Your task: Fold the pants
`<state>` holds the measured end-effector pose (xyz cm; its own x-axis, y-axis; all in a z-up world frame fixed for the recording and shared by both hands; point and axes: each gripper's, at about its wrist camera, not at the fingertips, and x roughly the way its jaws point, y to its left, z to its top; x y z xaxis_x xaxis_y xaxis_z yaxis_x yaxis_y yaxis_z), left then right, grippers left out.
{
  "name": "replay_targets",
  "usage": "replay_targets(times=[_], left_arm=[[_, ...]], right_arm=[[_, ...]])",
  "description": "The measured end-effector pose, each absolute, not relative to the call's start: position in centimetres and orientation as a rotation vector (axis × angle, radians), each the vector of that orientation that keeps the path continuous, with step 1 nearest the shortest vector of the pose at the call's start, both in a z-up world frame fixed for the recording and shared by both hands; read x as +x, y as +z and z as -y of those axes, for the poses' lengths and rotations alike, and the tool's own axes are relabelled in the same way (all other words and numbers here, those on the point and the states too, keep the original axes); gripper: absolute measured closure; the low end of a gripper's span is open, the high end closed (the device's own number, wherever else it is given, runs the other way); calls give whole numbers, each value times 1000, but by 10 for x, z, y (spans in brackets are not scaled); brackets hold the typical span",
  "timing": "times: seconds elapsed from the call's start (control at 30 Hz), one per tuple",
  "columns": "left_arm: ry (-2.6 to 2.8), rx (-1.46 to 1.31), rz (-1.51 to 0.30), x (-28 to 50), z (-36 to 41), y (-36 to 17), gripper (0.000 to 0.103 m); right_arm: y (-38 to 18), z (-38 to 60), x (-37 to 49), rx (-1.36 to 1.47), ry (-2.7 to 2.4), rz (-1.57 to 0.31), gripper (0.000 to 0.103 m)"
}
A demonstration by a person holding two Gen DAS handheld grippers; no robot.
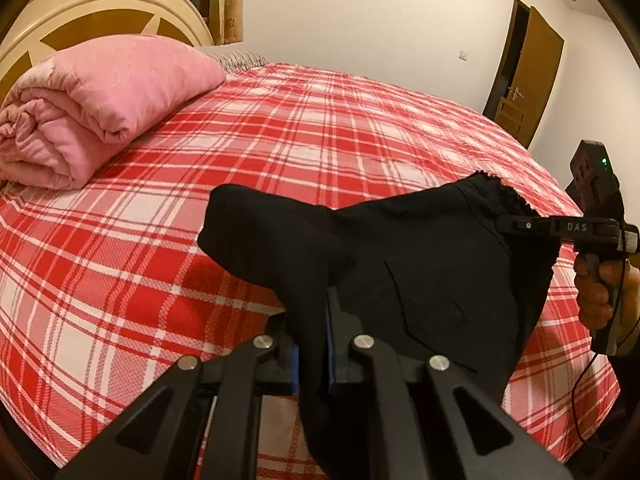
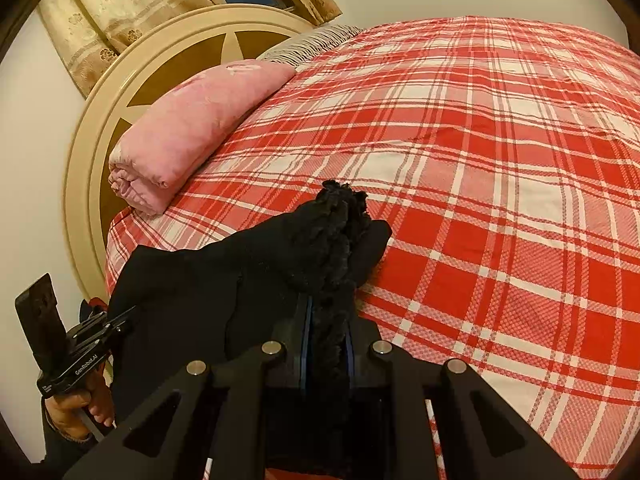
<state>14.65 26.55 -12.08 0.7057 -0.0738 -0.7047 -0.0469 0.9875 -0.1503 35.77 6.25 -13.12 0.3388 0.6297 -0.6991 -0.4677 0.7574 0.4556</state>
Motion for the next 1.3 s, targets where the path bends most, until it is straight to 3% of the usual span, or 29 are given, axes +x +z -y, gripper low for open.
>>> replay_targets(times=[0.27,0.7,0.77,0.87,0.93,1.03,1.3], left_arm=[[-13,-168,-797,149,-268,-129,90],[20,-164,-798,151,-269,-147,77],[26,-163,-795,151,-269,-149,70],[78,-173,-786,149,-275,-151,44],[84,-185,-791,144,-277,-150,43],[123,-164,-783,131,-276,-141,36],[177,-192,-674,67,-263,-93,24]], right_arm=[[-141,-60,361,200,720,-1013,90],[-154,-61,364,177,678,-1038,86],[-157,-61,365,174,667,-1048,83],[-162,-56,369,183,657,-1054,69],[-164,-46,371,218,639,-1055,50],[-159,-30,365,261,622,-1039,42],[-94,8,290,137,419,-849,41]])
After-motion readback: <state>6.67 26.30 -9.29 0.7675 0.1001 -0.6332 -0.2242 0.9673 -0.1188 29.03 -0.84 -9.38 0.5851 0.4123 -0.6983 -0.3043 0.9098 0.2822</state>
